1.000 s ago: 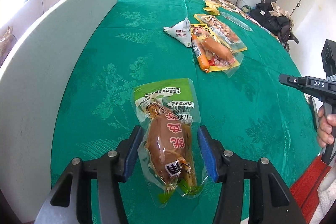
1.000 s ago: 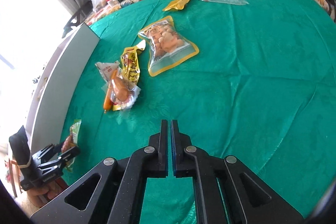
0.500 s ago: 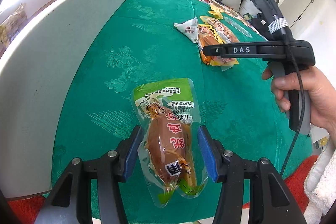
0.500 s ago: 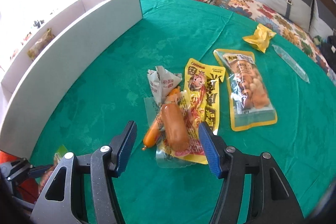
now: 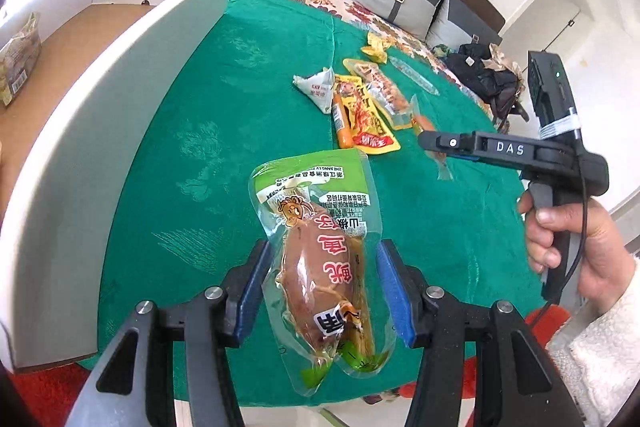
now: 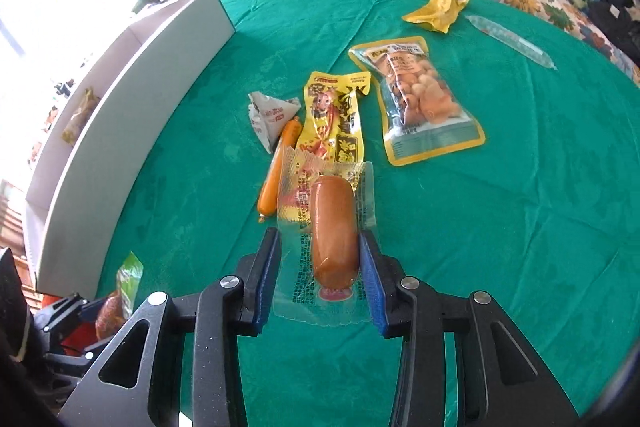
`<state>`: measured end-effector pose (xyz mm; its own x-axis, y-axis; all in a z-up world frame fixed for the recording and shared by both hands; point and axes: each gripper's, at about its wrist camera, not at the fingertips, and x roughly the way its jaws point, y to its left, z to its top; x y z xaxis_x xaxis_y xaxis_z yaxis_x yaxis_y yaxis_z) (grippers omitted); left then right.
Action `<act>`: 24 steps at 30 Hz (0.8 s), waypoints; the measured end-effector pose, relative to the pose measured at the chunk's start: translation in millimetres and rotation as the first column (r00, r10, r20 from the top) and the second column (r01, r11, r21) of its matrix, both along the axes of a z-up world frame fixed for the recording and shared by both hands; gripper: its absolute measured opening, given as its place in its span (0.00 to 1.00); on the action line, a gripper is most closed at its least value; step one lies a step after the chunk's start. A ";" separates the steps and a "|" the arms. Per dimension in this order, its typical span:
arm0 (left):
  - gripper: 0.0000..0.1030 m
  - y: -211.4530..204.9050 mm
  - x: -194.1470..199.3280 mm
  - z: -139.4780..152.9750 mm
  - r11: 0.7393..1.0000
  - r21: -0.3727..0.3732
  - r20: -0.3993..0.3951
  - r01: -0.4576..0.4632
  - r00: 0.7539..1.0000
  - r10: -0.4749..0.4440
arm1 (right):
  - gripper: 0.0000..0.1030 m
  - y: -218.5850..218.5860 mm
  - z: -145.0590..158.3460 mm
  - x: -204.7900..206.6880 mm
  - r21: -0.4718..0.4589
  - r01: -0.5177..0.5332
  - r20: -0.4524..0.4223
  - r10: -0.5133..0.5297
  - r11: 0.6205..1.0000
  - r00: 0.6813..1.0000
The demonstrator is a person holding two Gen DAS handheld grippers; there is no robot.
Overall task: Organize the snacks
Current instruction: 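Carry both packs into the white box and open both grippers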
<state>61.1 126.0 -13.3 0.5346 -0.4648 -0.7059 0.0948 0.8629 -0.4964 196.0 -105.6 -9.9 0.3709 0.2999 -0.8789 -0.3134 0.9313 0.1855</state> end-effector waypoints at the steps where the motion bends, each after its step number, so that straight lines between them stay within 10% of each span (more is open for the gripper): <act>1: 0.51 11.0 -2.3 14.2 1.000 -0.012 0.022 -0.016 1.000 0.016 | 0.39 6.7 11.1 -3.4 0.034 -0.015 0.013 0.014 0.999 1.000; 7: 0.52 103.8 -13.5 69.2 0.975 0.118 0.127 -0.190 0.976 0.175 | 0.40 112.0 99.5 -31.6 0.299 -0.233 0.142 0.199 0.925 0.970; 13: 0.66 203.2 -7.7 54.2 0.878 0.269 0.073 -0.396 0.917 0.391 | 0.48 228.9 126.6 -37.2 0.404 -0.359 0.189 0.307 0.842 0.933; 15: 0.76 226.8 -12.8 42.3 0.849 0.271 0.052 -0.454 0.887 0.458 | 0.72 245.3 118.6 -34.7 0.406 -0.333 0.163 0.291 0.851 0.943; 20: 0.79 241.8 -44.1 26.0 0.827 0.209 0.062 -0.521 0.851 0.521 | 0.71 212.9 86.9 -39.4 0.350 -0.262 0.147 0.223 0.900 0.964; 24: 0.80 207.8 -51.7 35.6 0.860 0.189 0.105 -0.473 0.881 0.462 | 0.71 144.6 40.8 -50.4 0.115 -0.214 0.200 0.188 0.970 0.962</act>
<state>9.4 333.8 22.3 0.6934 -0.0005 -0.7206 -0.3233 0.8935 -0.3116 145.5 39.0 30.8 0.4437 0.4960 -0.7465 -0.5326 0.8158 0.2254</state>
